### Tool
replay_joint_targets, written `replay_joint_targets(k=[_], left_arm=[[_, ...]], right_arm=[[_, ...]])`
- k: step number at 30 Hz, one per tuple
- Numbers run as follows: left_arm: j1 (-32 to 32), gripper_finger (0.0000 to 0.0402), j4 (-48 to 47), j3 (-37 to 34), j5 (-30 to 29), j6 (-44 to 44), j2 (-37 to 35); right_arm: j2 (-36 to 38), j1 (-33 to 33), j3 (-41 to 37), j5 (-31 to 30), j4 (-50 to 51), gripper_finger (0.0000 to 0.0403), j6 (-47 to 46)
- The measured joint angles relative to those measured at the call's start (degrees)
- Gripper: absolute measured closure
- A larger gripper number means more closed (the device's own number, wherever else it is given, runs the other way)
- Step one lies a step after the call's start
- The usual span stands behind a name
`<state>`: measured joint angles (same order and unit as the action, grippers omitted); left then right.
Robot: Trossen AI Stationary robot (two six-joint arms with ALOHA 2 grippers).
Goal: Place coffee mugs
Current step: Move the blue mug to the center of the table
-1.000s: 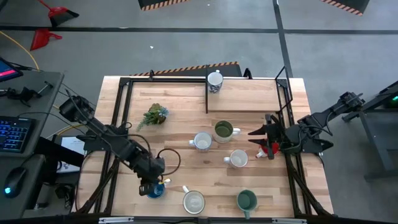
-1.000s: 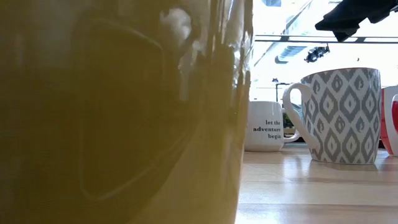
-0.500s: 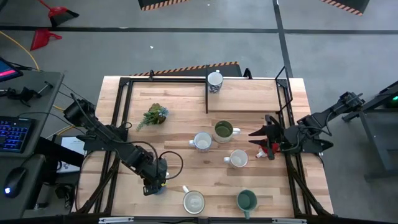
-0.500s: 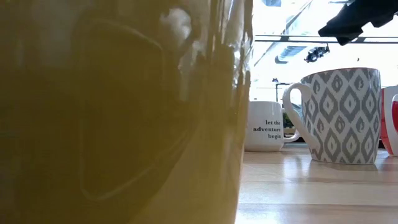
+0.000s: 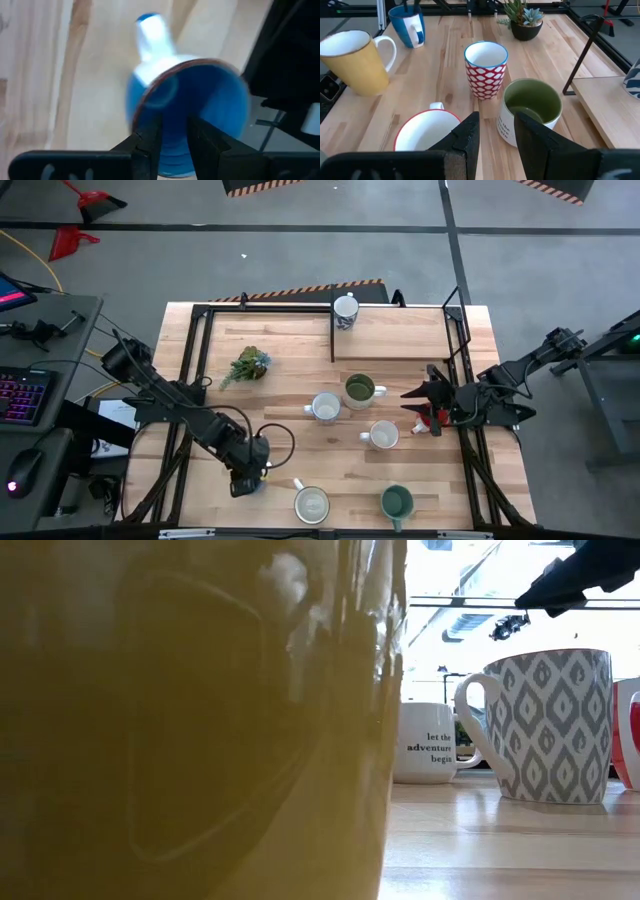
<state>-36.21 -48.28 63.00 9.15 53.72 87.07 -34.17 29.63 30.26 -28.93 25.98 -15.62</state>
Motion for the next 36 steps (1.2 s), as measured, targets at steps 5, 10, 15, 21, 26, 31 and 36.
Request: replay_joint_targets(k=[5,10,15,21,26,31,36], left_arm=[[0.0,0.0326,-0.7,4.8,-1.1,-2.8,0.0],[0.0,0.0326,-5.5,8.6,-6.8,-4.9,0.0],[0.0,0.0325,-11.0,8.6,-8.6,-6.0,0.3],[0.0,0.0309,-14.1,8.6,-8.2,-6.0,0.4],[0.0,0.0298,-14.0,8.6,-8.2,-6.0,0.3],[0.0,0.0295,-13.8,8.6,-8.2,-5.9,0.3],[0.0,0.0295,-12.9,8.6,-8.4,-5.8,0.3]], right_arm=[[0.0,0.0,0.0,0.0,0.0,0.0299,0.0],[0.0,0.0,0.0,0.0,0.5,0.0299,-1.1],[0.0,0.0,0.0,0.0,1.7,0.0299,-2.6],[0.0,0.0,0.0,0.1,1.6,0.0299,-2.5],[0.0,0.0,0.0,0.1,1.7,0.0299,-2.4],[0.0,0.0,0.0,0.2,2.2,0.0299,-2.4],[0.0,0.0,0.0,0.2,2.5,0.0299,-2.4]])
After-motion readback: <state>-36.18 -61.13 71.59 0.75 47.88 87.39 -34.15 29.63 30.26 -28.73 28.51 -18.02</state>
